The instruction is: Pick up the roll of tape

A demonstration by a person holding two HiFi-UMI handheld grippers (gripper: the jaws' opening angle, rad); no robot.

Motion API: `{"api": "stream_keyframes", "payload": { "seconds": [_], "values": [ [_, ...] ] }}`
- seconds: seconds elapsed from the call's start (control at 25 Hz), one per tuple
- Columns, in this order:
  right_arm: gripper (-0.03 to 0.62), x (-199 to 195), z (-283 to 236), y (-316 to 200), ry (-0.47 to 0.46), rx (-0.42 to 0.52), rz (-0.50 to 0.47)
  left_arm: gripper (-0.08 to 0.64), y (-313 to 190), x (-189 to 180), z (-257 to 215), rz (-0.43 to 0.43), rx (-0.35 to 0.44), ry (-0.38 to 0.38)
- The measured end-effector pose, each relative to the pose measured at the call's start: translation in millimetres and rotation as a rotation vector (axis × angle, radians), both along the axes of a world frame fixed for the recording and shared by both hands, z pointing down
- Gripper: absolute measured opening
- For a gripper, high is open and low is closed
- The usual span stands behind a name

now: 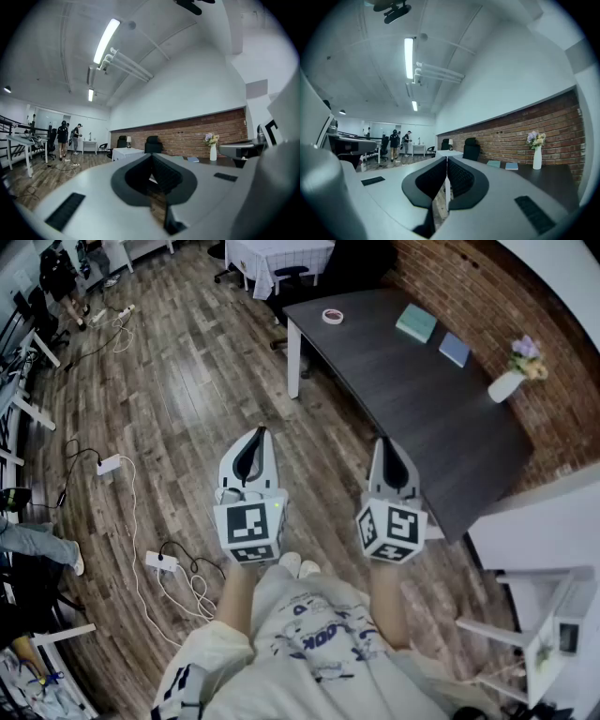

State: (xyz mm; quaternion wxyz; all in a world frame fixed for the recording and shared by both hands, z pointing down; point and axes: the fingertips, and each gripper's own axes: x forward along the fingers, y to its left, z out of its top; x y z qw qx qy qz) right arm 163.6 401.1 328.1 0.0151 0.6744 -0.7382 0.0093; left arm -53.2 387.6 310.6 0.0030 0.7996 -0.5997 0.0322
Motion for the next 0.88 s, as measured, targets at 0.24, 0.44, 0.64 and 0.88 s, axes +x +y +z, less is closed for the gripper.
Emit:
{"api": "stream_keyframes", "payload": {
  "seconds": [0.24,0.44,0.64,0.88],
  "values": [
    [0.008,-1,-1,-2,-0.003,0.0,0.001,0.003,-1,0,0,0.002,0.001,0.0],
    [0.008,-1,-2,-2,0.001,-0.004,-0.001,0.003,-1,-2,0,0.0,-0.001,0.0],
    [0.008,-1,1,-5,-0.001,-0.007,-0.006,0.003,-4,-3,2,-0.005,-0.005,0.0],
    [0.008,-8,4,-15,-0.001,-0.013,-0.004,0.003,-12,-12,3,-0.007,-0.007,0.008]
  ]
}}
